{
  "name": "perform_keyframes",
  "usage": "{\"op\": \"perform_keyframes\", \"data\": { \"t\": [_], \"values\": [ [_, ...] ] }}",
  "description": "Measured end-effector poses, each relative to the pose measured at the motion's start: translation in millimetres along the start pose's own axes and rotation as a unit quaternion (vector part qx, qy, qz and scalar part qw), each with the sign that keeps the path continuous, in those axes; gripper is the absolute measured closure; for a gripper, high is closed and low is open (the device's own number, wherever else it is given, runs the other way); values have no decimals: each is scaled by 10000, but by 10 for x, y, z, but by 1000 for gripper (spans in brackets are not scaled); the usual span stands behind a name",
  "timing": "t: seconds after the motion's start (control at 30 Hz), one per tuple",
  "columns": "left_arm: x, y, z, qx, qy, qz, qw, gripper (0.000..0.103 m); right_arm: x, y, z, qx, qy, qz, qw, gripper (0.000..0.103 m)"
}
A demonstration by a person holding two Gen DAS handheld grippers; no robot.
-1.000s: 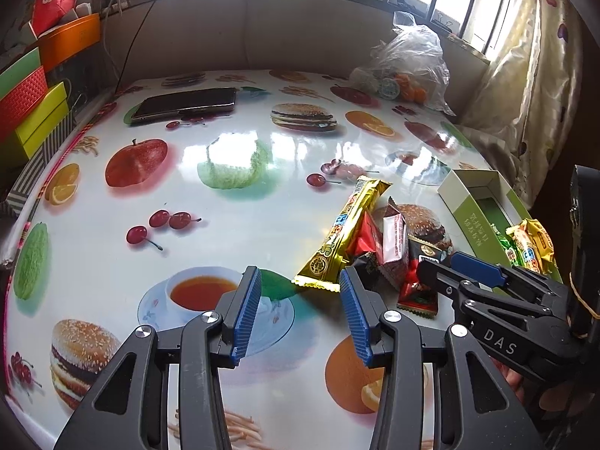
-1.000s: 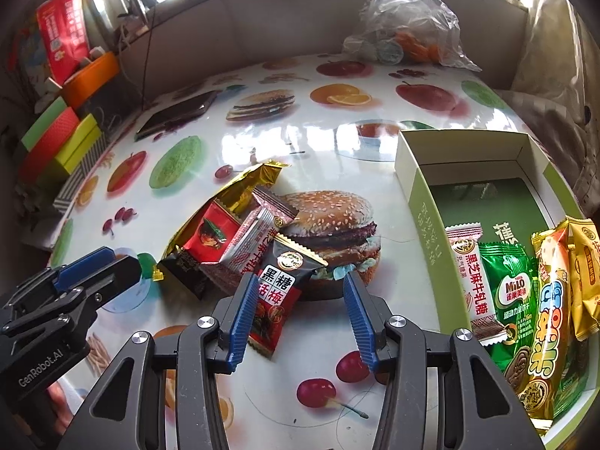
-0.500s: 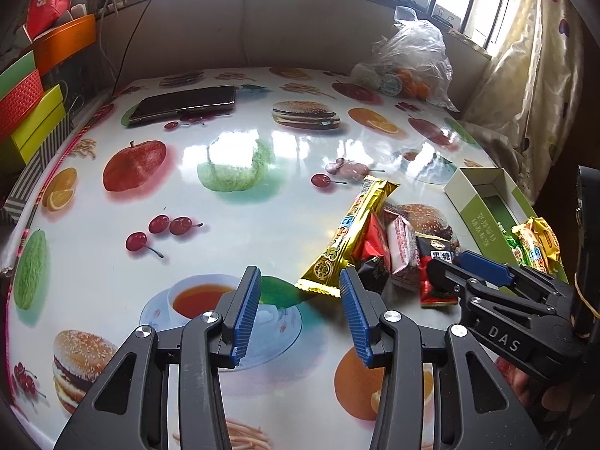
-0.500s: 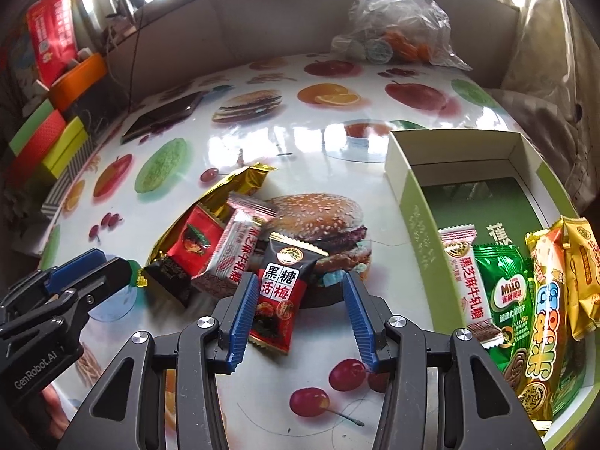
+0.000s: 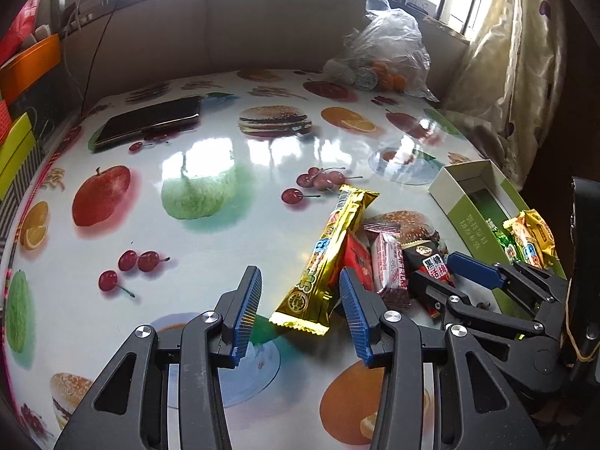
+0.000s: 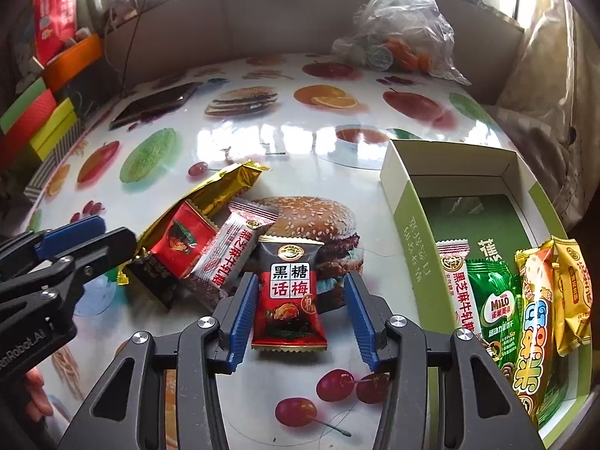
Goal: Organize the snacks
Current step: 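Grasp a black-and-red plum candy with the right gripper, then grasp a gold wafer bar with the left gripper while the right gripper lifts the plum candy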
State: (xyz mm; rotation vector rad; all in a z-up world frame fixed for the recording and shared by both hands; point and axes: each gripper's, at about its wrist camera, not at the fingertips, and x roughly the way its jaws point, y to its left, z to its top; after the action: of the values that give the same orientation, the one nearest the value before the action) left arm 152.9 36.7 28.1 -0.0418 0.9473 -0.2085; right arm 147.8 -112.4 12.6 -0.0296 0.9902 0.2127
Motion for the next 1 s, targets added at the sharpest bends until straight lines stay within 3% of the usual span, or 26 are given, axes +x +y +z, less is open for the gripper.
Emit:
{"op": "perform_keyframes", "data": {
  "t": [0.17, 0.27, 1.0],
  "values": [
    [78, -14, 79, 59, 34, 100, 9999, 58, -20, -31, -21, 0, -26, -125, 9999, 72],
    [160, -26, 137, 101, 119, 127, 9998, 58, -34, -70, -28, 65, -34, -119, 9999, 76],
    [509, -174, 308, 398, 424, 234, 9980, 58, -68, -90, -48, 123, -62, 6, 9999, 76]
  ]
}}
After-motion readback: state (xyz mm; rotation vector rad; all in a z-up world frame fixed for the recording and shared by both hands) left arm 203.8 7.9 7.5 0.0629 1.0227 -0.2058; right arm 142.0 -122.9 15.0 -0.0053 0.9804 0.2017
